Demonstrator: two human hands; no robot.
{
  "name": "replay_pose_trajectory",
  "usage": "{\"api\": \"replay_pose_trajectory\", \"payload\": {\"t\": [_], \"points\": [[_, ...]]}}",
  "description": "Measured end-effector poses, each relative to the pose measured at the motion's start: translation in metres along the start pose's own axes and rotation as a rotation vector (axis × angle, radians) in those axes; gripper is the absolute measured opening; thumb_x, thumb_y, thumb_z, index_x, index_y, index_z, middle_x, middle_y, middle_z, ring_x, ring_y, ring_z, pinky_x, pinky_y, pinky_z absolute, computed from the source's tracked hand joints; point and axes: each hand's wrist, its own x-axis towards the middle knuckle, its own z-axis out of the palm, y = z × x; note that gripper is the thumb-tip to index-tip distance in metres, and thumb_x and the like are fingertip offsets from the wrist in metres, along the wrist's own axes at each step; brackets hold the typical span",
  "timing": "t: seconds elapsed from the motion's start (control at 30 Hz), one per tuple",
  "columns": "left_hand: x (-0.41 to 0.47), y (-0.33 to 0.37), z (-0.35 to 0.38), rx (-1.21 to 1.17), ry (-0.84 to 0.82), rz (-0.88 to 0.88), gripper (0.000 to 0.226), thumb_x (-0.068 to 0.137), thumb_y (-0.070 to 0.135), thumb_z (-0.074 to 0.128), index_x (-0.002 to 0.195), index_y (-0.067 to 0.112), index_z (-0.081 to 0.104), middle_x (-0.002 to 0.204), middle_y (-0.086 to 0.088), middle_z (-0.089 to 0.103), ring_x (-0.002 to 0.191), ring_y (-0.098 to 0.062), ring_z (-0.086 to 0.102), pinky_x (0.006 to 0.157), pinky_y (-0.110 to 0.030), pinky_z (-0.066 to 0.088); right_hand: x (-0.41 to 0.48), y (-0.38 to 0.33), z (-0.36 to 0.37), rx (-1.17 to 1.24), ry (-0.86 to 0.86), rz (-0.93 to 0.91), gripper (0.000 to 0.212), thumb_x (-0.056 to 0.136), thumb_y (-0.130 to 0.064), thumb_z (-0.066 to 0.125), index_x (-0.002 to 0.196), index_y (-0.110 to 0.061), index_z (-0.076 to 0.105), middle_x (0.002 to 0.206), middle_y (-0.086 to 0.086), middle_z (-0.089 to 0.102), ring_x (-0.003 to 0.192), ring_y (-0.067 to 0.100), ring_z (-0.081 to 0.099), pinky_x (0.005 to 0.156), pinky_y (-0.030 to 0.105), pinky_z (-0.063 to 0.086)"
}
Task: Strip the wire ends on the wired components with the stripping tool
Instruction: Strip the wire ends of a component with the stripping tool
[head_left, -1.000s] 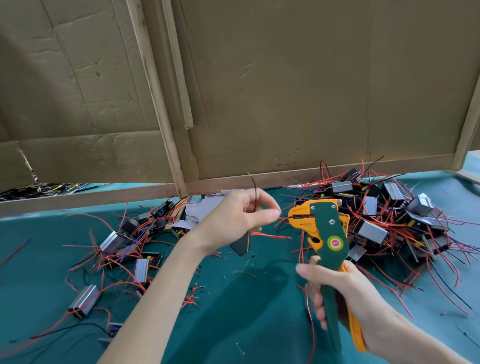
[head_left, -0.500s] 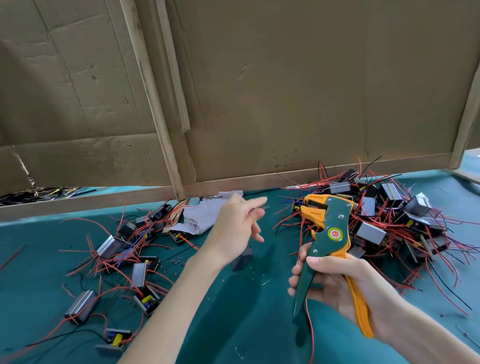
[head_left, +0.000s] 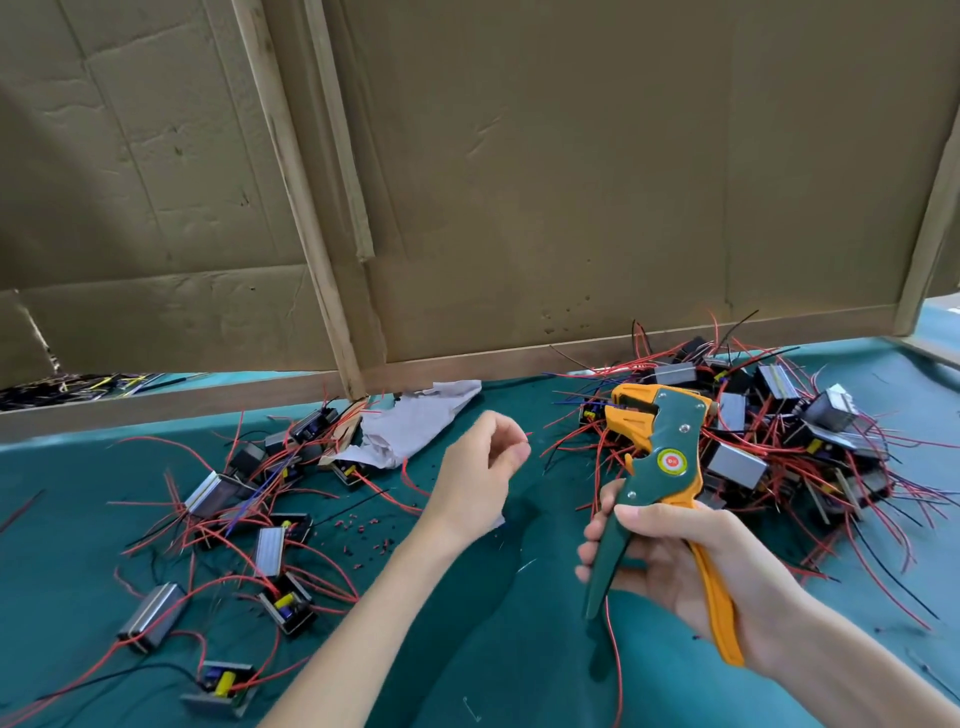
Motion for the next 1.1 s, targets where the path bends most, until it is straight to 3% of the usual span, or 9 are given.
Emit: {"api": "replay_pose_trajectory", "payload": {"t": [0.13, 0.23, 0.37, 0.53, 0.67, 0.87, 1.1], "points": [[0.004, 0.027, -0.022, -0.136, 0.004, 0.057, 0.015, 0.094, 0.004, 0.054, 0.084, 0.014, 0.051, 0.073, -0.001, 0.058, 0.057, -0.003, 0.058, 0.066, -0.012, 0.044, -0.005, -0.005, 0.006, -0.063, -0.037, -0.018, 0.025, 0.060, -0.008, 0.078, 0.082, -0.003, 0.070, 0.080, 0.024, 0.062, 0.074, 0.039, 0.066, 0.071, 0.049, 0.056], [0.000, 0.051, -0.036, -0.173, 0.004, 0.172, 0.015, 0.091, 0.003, 0.060, 0.083, 0.015, 0.056, 0.071, 0.004, 0.060, 0.055, -0.010, 0.060, 0.067, -0.021, 0.048, -0.008, -0.009, 0.013, -0.116, -0.065, -0.041, 0.015, 0.062, -0.002, 0.070, 0.077, -0.002, 0.069, 0.076, 0.027, 0.060, 0.070, 0.040, 0.066, 0.067, 0.050, 0.056], [-0.010, 0.077, -0.042, -0.155, -0.012, 0.228, 0.013, 0.087, 0.007, 0.067, 0.081, 0.017, 0.063, 0.072, 0.007, 0.065, 0.060, -0.009, 0.062, 0.064, -0.033, 0.051, -0.015, -0.011, 0.019, -0.151, -0.134, -0.053, 0.020, 0.059, -0.006, 0.074, 0.078, -0.002, 0.069, 0.077, 0.028, 0.061, 0.070, 0.041, 0.065, 0.069, 0.050, 0.056], [-0.017, 0.087, -0.041, -0.092, -0.073, 0.196, 0.008, 0.088, 0.007, 0.066, 0.084, 0.014, 0.064, 0.075, 0.004, 0.068, 0.067, -0.010, 0.070, 0.061, -0.017, 0.049, -0.018, -0.011, 0.020, -0.165, -0.164, -0.066, 0.023, 0.060, -0.008, 0.076, 0.081, -0.001, 0.068, 0.078, 0.028, 0.061, 0.072, 0.041, 0.065, 0.071, 0.052, 0.055], [-0.016, 0.087, -0.041, -0.084, -0.114, 0.194, 0.009, 0.087, 0.007, 0.068, 0.084, 0.015, 0.066, 0.077, 0.002, 0.069, 0.067, -0.013, 0.070, 0.073, -0.026, 0.054, -0.016, -0.012, 0.018, -0.182, -0.143, -0.064, 0.025, 0.059, -0.008, 0.077, 0.081, -0.001, 0.068, 0.079, 0.029, 0.061, 0.073, 0.042, 0.065, 0.071, 0.051, 0.055], [-0.014, 0.086, -0.044, -0.088, -0.136, 0.190, 0.011, 0.084, 0.007, 0.071, 0.081, 0.017, 0.068, 0.070, 0.009, 0.069, 0.062, -0.008, 0.066, 0.067, -0.020, 0.053, -0.017, -0.013, 0.018, -0.205, -0.161, -0.052, 0.024, 0.060, -0.009, 0.078, 0.081, -0.002, 0.069, 0.078, 0.027, 0.062, 0.073, 0.040, 0.066, 0.071, 0.050, 0.056], [-0.012, 0.084, -0.047, -0.117, -0.192, 0.179, 0.011, 0.082, 0.003, 0.072, 0.081, 0.013, 0.068, 0.072, 0.003, 0.070, 0.062, -0.011, 0.066, 0.067, -0.020, 0.053, -0.019, -0.014, 0.018, -0.258, -0.191, -0.034, 0.020, 0.062, -0.010, 0.076, 0.079, -0.003, 0.069, 0.078, 0.026, 0.063, 0.072, 0.039, 0.066, 0.071, 0.048, 0.056]]}}
